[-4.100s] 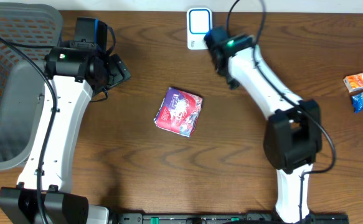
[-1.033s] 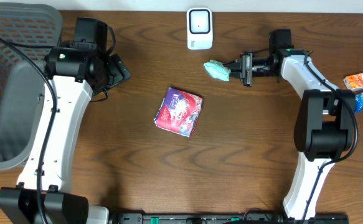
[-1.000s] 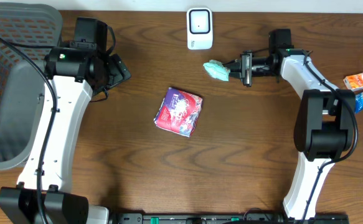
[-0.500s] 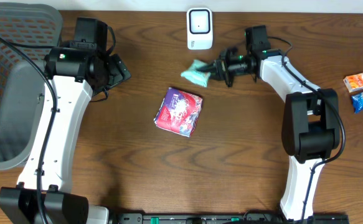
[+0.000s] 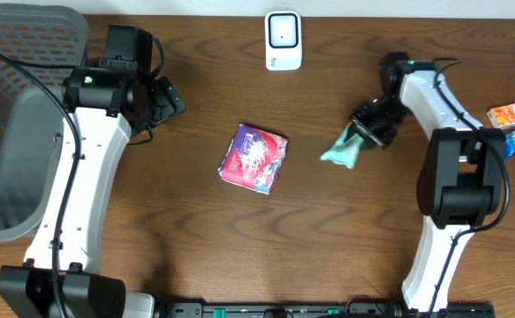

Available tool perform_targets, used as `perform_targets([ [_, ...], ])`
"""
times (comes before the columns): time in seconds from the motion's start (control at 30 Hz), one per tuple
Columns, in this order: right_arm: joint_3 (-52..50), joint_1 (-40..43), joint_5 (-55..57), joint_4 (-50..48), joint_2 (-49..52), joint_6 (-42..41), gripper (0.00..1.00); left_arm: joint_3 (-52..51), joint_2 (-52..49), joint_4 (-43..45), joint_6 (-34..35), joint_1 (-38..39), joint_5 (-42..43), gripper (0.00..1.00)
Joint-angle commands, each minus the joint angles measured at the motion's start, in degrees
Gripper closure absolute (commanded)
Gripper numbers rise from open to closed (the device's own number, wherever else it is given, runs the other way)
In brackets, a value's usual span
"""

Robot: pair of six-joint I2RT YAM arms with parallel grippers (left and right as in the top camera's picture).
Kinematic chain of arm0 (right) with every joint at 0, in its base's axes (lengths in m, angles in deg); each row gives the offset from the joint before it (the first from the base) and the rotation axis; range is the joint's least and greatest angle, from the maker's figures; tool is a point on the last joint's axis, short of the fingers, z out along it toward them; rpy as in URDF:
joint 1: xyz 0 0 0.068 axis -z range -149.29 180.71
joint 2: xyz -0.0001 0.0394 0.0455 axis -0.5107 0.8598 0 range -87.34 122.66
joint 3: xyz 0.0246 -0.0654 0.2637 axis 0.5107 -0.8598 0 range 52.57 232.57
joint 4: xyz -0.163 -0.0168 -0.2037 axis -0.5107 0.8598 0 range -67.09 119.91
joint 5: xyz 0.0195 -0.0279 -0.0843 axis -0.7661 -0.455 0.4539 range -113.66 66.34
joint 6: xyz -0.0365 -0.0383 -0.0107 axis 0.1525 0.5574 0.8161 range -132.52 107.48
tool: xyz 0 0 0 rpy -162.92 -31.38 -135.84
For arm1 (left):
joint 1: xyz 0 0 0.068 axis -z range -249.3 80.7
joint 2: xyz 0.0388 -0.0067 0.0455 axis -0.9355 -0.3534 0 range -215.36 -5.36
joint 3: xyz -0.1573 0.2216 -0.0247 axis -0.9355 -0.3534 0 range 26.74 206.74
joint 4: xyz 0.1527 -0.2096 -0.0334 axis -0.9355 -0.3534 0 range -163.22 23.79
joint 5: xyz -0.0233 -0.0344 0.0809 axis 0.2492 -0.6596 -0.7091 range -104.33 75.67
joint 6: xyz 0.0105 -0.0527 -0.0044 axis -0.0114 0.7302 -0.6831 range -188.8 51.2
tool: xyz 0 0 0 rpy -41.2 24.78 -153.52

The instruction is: Scan the item barcode

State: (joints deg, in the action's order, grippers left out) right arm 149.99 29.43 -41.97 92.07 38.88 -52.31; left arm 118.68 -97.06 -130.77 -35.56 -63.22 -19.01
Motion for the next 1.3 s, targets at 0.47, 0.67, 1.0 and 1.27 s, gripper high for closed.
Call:
perform_targets([
  [0.47, 12.74, -3.69, 10.93, 14.25, 0.02, 17.79, 0.18, 0.2, 0.02, -0.35, 0.48, -0.17, -0.72, 0.02],
  [0.67, 10.43, -9.27, 24.9, 12.41, 0.07, 11.52, 0.22, 0.2, 0.02, -0.35, 0.48, -0.17, -0.72, 0.02],
  [1.0, 1.11, -18.91, 42.36, 2.23, 0.13, 1.57, 0.31, 0.2, 0.02, -0.35, 0.48, -0.17, -0.72, 0.02],
  [1.27, -8.24, -20.35, 45.11, -5.35, 0.13, -1.81, 0.53, 0.2, 0.02, -0.37, 0.48, -0.17, -0.72, 0.02],
])
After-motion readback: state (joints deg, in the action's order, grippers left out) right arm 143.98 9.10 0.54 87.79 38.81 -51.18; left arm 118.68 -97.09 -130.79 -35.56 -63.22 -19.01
